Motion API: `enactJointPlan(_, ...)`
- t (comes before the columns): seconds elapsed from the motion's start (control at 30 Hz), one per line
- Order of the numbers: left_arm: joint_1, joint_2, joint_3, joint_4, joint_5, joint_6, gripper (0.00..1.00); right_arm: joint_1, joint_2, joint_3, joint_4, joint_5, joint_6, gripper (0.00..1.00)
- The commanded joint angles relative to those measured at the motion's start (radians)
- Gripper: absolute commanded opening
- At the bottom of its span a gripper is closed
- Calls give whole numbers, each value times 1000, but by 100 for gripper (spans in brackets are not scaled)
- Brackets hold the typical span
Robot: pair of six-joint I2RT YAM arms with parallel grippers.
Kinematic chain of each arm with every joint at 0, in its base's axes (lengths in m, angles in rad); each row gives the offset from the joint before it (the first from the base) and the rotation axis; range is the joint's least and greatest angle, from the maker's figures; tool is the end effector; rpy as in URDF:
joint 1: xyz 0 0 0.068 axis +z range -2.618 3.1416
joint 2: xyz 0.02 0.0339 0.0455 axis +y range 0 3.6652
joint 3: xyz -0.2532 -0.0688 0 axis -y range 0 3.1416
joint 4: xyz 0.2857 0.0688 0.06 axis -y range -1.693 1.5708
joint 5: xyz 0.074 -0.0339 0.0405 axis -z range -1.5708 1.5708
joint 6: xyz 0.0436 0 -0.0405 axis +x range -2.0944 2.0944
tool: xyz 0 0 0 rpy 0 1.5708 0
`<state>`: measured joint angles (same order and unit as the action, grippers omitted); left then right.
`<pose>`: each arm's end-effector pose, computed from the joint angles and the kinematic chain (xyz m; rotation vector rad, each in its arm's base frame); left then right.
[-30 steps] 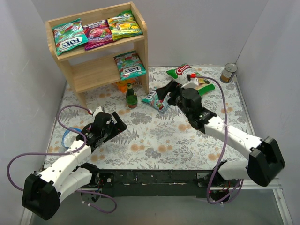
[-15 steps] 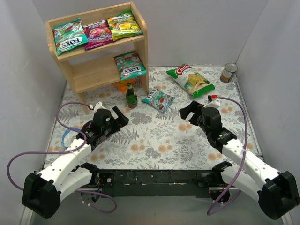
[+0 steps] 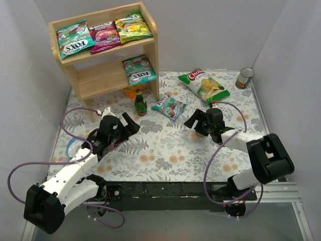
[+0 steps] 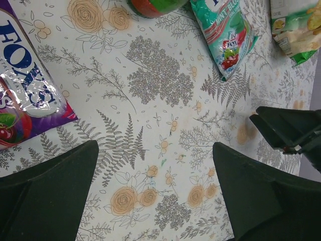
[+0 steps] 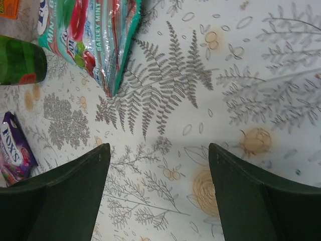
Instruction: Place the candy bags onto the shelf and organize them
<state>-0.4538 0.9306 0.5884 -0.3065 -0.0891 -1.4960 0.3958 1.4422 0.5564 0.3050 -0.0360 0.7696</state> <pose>0.2278 -0.1068 0.2063 -1.2388 2.0515 -0.9251 0.2882 0.1221 0.1168 0.3946 2.2035 0.6986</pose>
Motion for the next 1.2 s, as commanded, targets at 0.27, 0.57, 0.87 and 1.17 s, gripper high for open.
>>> enactJointPlan(0.27,0,-52,100,-117,-67,69,98,-18,351,269,106,-191,17,85)
enactJointPlan(0.57,0,-59,123,-172,-110,102,98,-18,491,388,95,-130,20,83)
enactJointPlan(0.87,0,-62,120,-174,-120,103,98,-18,561,416,92,-125,28,70)
enactJointPlan(1.17,0,-58,129,-215,-155,83,98,-20,552,407,129,-139,31,18)
